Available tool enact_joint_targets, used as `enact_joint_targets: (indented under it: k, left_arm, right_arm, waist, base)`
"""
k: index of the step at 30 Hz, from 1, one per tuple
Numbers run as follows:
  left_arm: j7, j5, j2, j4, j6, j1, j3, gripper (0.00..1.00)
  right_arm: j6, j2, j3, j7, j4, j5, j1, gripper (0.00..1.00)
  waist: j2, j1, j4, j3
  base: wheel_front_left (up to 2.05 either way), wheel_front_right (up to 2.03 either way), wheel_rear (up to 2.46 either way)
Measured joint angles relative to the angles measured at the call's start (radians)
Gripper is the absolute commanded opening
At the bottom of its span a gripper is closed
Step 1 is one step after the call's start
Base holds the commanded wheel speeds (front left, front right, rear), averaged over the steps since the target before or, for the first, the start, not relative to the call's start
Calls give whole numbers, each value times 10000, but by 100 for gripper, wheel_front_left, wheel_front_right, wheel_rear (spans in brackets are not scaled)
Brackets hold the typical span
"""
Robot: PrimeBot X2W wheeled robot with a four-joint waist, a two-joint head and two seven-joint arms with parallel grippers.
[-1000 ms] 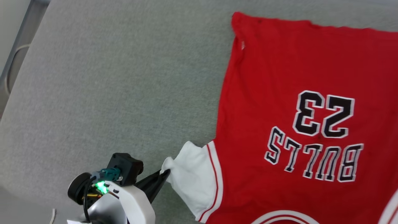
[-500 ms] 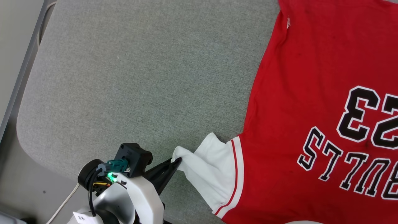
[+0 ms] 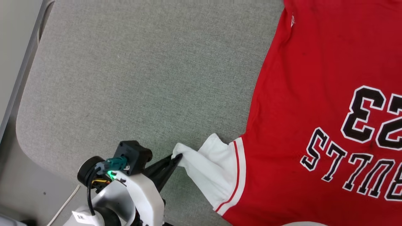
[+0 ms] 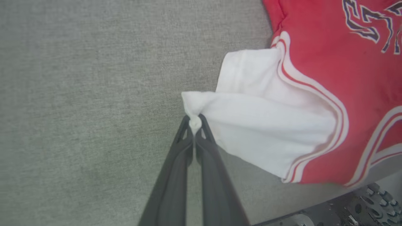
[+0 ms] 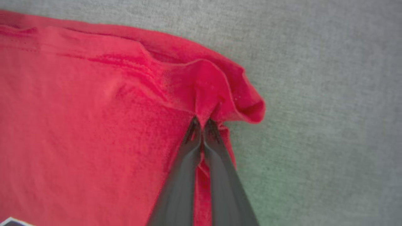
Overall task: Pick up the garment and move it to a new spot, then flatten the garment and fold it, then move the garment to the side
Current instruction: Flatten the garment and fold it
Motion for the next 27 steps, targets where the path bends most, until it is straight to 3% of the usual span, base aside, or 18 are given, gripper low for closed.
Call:
enact_joint_targets:
  k: [14,27]
  left_arm:
    - [-198,-102,130,673,203,267,186,0]
    - [-293,-533,77,1074,648,1371,226,0]
  right_arm:
    - [2,-144,500,-777,706,719,2002,0]
    - [2,144,709,-1699,-29,2395,5542,0]
  waist:
    - [0,0,-662,-1585]
    - [0,-1,-1817,-3671]
  base:
    - [0,0,0]
    - [0,0,0]
